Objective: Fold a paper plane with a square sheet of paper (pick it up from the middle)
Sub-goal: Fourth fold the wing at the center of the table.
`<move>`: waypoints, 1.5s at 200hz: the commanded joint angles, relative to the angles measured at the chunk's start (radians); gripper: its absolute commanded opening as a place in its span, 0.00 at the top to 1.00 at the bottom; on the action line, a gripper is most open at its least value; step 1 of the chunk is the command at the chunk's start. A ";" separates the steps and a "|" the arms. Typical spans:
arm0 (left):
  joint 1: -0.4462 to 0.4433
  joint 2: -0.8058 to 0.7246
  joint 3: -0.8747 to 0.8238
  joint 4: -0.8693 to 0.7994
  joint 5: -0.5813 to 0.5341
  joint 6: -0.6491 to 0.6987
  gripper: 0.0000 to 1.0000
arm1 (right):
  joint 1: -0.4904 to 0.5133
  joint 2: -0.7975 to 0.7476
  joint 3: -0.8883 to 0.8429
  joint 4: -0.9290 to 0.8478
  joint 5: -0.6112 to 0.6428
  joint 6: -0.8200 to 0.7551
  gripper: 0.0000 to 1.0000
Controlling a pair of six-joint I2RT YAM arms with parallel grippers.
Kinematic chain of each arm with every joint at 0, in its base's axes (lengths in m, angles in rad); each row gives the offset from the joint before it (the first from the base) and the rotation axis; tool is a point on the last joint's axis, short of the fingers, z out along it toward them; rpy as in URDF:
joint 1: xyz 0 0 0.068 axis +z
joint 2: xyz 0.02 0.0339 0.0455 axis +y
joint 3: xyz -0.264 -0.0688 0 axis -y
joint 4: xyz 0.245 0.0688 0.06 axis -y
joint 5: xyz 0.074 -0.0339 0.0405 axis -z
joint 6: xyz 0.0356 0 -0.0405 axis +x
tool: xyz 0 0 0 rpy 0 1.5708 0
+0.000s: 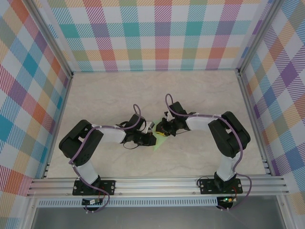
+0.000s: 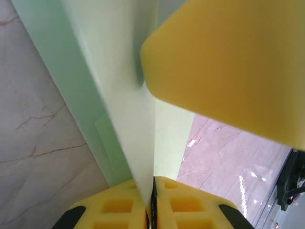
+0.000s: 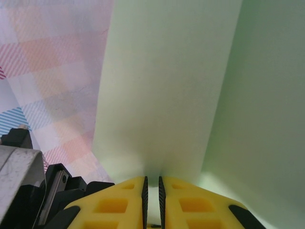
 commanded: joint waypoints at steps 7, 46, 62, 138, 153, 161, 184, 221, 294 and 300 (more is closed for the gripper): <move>0.014 -0.044 -0.024 -0.008 -0.007 -0.010 0.87 | -0.002 0.016 0.037 -0.037 0.030 -0.013 0.84; 0.014 -0.089 -0.041 0.006 -0.022 -0.032 0.86 | -0.002 0.009 0.031 -0.043 0.036 -0.014 0.84; 0.014 -0.098 -0.046 0.018 -0.017 -0.038 0.86 | -0.002 0.003 0.027 -0.045 0.040 -0.015 0.84; 0.014 -0.106 -0.063 0.032 -0.050 -0.057 1.00 | -0.001 -0.007 0.018 -0.059 0.046 -0.024 0.84; 0.015 -0.097 -0.067 0.049 -0.035 -0.057 1.00 | -0.002 -0.020 0.013 -0.058 0.045 -0.024 0.84; 0.017 -0.088 -0.065 0.057 -0.022 -0.058 1.00 | -0.003 -0.032 0.009 -0.058 0.045 -0.025 0.84; 0.031 -0.053 -0.074 0.114 0.036 -0.073 1.00 | -0.005 -0.077 -0.012 -0.065 0.058 -0.025 0.83; 0.056 -0.006 -0.077 0.161 0.098 -0.083 1.00 | -0.017 -0.140 -0.059 -0.077 0.081 -0.019 0.82; 0.084 0.016 -0.096 0.198 0.126 -0.108 1.00 | -0.014 -0.118 -0.060 0.012 -0.026 -0.020 0.81; 0.086 0.013 -0.102 0.199 0.121 -0.111 1.00 | -0.014 -0.111 -0.053 0.017 -0.035 -0.019 0.81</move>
